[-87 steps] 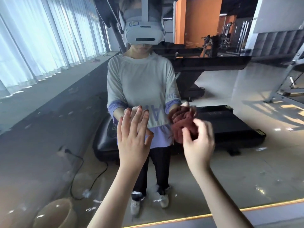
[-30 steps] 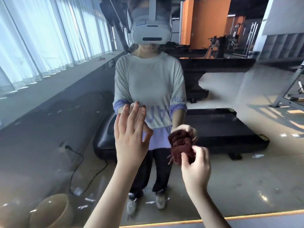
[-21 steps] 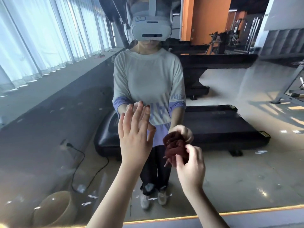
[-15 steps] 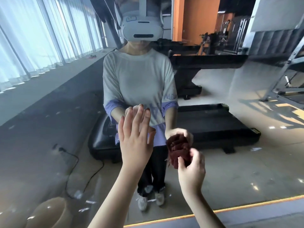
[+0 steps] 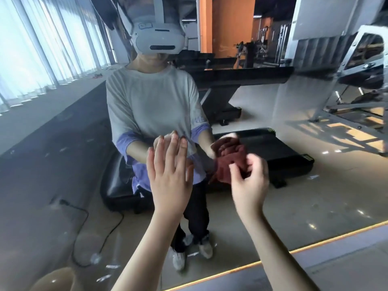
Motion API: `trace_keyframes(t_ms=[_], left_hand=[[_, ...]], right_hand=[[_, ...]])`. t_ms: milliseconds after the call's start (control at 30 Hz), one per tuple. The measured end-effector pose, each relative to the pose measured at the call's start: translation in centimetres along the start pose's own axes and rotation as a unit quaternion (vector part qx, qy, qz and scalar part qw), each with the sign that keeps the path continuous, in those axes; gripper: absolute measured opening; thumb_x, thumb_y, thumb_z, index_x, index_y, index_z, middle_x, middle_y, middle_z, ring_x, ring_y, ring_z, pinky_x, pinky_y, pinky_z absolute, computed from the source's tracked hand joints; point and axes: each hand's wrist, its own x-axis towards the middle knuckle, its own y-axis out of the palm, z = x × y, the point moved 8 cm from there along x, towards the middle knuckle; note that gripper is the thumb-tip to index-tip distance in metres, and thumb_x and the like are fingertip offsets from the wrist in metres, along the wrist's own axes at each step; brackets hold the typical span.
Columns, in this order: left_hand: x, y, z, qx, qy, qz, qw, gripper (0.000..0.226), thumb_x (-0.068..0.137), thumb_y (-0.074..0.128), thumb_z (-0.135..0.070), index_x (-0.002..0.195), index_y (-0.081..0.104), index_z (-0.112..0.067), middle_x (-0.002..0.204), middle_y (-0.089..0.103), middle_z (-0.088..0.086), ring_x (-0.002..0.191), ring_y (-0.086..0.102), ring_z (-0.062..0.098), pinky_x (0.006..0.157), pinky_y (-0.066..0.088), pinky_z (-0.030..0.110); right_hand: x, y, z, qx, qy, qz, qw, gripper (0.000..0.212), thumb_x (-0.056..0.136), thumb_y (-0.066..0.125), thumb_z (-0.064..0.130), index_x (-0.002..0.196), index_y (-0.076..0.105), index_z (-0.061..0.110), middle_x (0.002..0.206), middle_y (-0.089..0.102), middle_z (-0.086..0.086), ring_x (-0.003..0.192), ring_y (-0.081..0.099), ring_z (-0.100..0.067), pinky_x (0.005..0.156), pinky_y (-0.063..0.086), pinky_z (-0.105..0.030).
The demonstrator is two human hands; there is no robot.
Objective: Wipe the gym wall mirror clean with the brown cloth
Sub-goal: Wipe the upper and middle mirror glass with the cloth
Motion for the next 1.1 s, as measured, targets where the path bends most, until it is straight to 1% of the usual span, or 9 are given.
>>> trace_keyframes(t_ms=[100,200,333,500,633,800,867,1000,1100], left_hand=[[0.0,0.0,-0.2,-0.002,-0.006,-0.002,1.0,0.063,0.086,0.068,-0.018,0.144,0.046,-0.008,0.151,0.045,0.016,0.142,0.032,0.04,0.12,0.019,0.05],[0.0,0.2,-0.2,-0.002,-0.023,-0.002,1.0,0.064,0.085,0.068,-0.017,0.144,0.046,-0.007,0.151,0.045,0.016,0.142,0.032,0.041,0.121,0.016,0.048],[0.3,-0.3,-0.7,0.006,-0.028,-0.013,0.999,0.059,0.085,0.068,-0.015,0.141,0.051,-0.005,0.148,0.048,0.017,0.141,0.033,0.039,0.12,0.019,0.048],[1.0,0.2,-0.8,-0.027,-0.049,0.007,0.998,0.049,0.093,0.064,-0.017,0.138,0.056,-0.002,0.149,0.049,0.016,0.138,0.045,0.04,0.111,0.035,0.057],[2.2,0.7,-3.2,-0.033,-0.028,0.016,0.999,0.061,0.092,0.062,-0.026,0.148,0.043,-0.01,0.154,0.042,0.012,0.143,0.038,0.04,0.115,0.031,0.056],[2.3,1.3,-3.9,0.001,-0.037,0.001,0.999,0.065,0.086,0.072,-0.023,0.144,0.044,-0.01,0.149,0.049,0.015,0.139,0.043,0.04,0.11,0.037,0.058],[2.4,1.3,-4.1,0.003,-0.037,-0.006,0.999,0.065,0.085,0.073,-0.021,0.143,0.046,-0.008,0.148,0.05,0.017,0.138,0.043,0.041,0.107,0.039,0.06],[2.4,1.0,-4.5,0.002,-0.057,-0.014,0.998,0.067,0.085,0.071,-0.028,0.144,0.045,-0.009,0.15,0.045,0.014,0.14,0.037,0.039,0.108,0.037,0.058],[2.9,0.8,-5.5,-0.002,-0.029,-0.019,0.999,0.064,0.087,0.073,-0.029,0.143,0.051,-0.007,0.15,0.045,0.011,0.14,0.04,0.038,0.113,0.034,0.053]], right_hand=[[2.2,-1.5,-1.1,0.004,0.049,-0.05,0.998,0.031,0.081,0.068,0.018,0.105,0.062,0.0,0.103,0.06,-0.019,0.093,0.061,-0.039,0.077,0.041,-0.029],[0.2,0.1,0.0,-0.013,0.006,0.006,1.0,0.036,0.08,0.056,0.029,0.101,0.061,0.001,0.101,0.058,-0.016,0.092,0.059,-0.037,0.075,0.04,-0.029],[2.1,0.6,3.3,0.01,-0.123,0.053,0.991,0.029,0.079,0.06,0.022,0.098,0.065,0.0,0.098,0.061,-0.014,0.091,0.055,-0.024,0.075,0.036,-0.017],[4.8,-1.7,0.6,0.027,-0.036,-0.015,0.999,0.034,0.08,0.059,0.027,0.111,0.06,0.012,0.102,0.062,-0.013,0.092,0.06,-0.033,0.077,0.04,-0.026],[4.5,-0.8,1.9,0.022,-0.13,0.053,0.99,0.031,0.08,0.061,0.02,0.107,0.065,0.005,0.103,0.064,-0.014,0.096,0.058,-0.028,0.082,0.043,-0.028],[9.8,-3.2,2.2,0.066,-0.122,-0.032,0.99,0.022,0.08,0.07,0.004,0.101,0.068,0.0,0.1,0.063,-0.014,0.093,0.062,-0.033,0.08,0.051,-0.039],[9.1,-3.0,2.4,0.056,-0.129,-0.033,0.989,0.021,0.081,0.07,0.003,0.101,0.069,0.0,0.101,0.062,-0.014,0.095,0.06,-0.032,0.083,0.048,-0.035],[7.8,-1.6,4.0,0.012,-0.24,0.026,0.97,0.019,0.083,0.069,0.011,0.101,0.072,0.005,0.1,0.065,-0.012,0.092,0.058,-0.029,0.08,0.045,-0.031],[10.7,-3.7,2.2,0.021,-0.184,-0.031,0.982,0.019,0.08,0.072,0.008,0.098,0.071,0.002,0.099,0.065,-0.015,0.091,0.06,-0.031,0.079,0.045,-0.03]])
